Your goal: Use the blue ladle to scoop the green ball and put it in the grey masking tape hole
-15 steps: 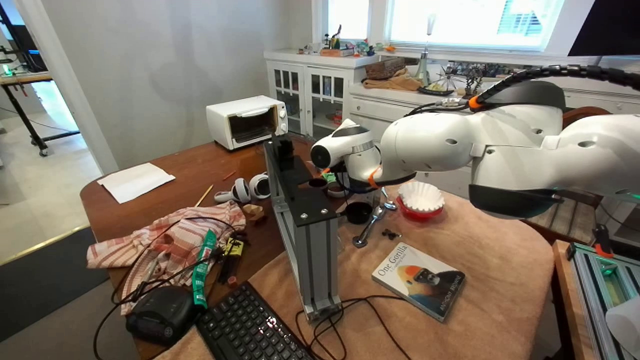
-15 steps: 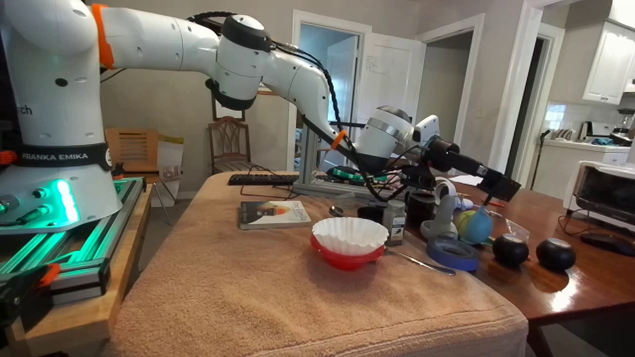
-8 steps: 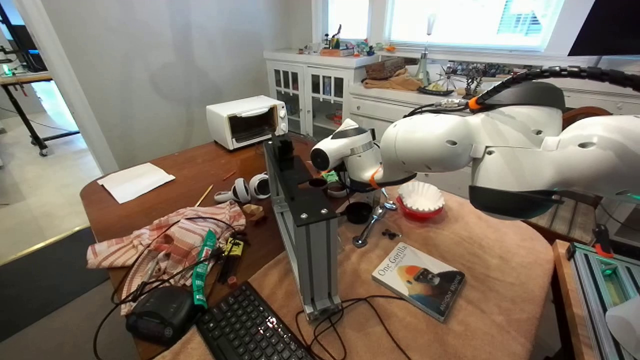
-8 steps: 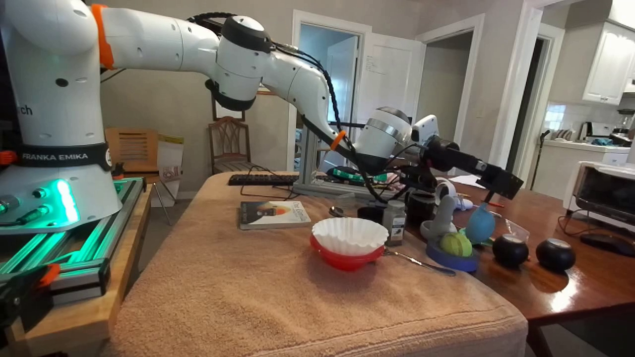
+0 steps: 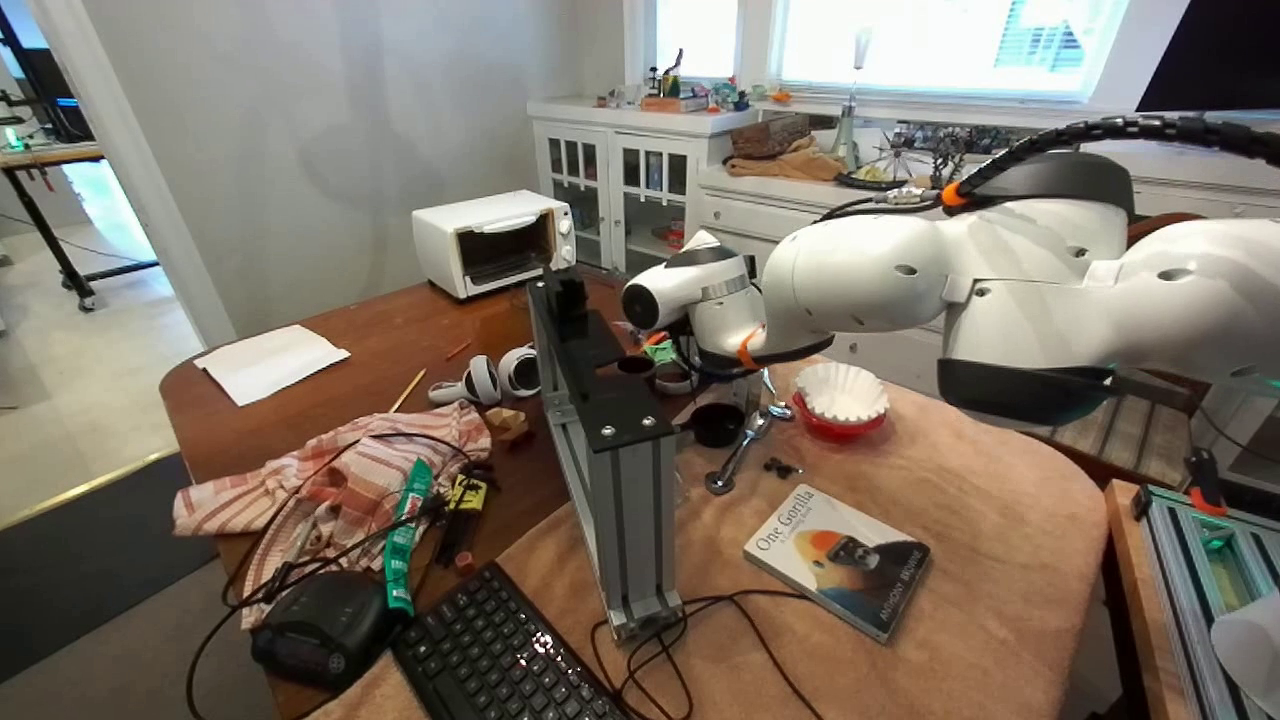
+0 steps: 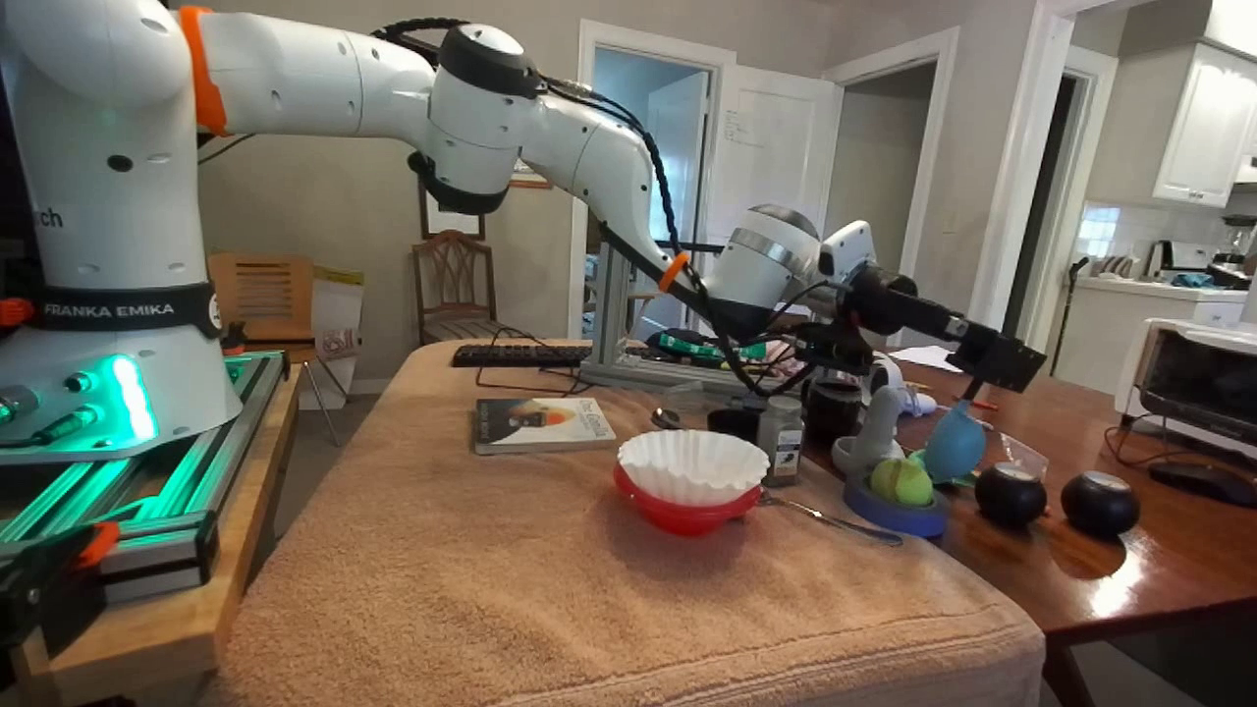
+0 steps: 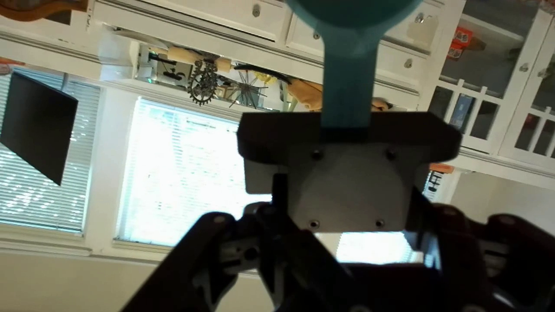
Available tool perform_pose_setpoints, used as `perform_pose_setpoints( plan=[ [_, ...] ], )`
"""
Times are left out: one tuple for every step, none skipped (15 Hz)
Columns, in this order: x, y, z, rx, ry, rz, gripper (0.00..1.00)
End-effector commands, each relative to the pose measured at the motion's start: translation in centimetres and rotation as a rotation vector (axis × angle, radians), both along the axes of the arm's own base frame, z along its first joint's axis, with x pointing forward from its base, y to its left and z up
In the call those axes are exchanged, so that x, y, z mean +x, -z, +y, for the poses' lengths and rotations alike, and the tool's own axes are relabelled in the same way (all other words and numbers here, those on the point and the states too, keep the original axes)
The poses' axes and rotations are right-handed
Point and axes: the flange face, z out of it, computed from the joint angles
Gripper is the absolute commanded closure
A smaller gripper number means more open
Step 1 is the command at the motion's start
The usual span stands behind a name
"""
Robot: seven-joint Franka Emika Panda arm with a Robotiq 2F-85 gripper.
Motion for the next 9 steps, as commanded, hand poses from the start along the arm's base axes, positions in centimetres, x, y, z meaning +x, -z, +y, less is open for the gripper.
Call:
perform_pose_setpoints(
  plan=[
    [-0.9,-5.2,-2.6,0.031,0.093,-0.107,0.65],
    [-1.2,-7.0,-3.3,0.044,0.106,-0.127,0.65],
    [-1.5,-8.8,-3.9,0.080,0.109,-0.138,0.65],
    [-1.8,-10.4,-4.4,0.121,0.101,-0.151,0.65],
    [-2.1,-12.2,-4.8,0.165,0.084,-0.162,0.65],
    [-2.4,-13.9,-5.0,0.205,0.061,-0.179,0.65],
    [-2.8,-15.6,-5.2,0.238,0.019,-0.184,0.65],
    [-3.2,-17.1,-5.2,0.266,-0.021,-0.193,0.65],
    [-3.7,-18.4,-5.0,0.290,-0.073,-0.190,0.65]
  ],
)
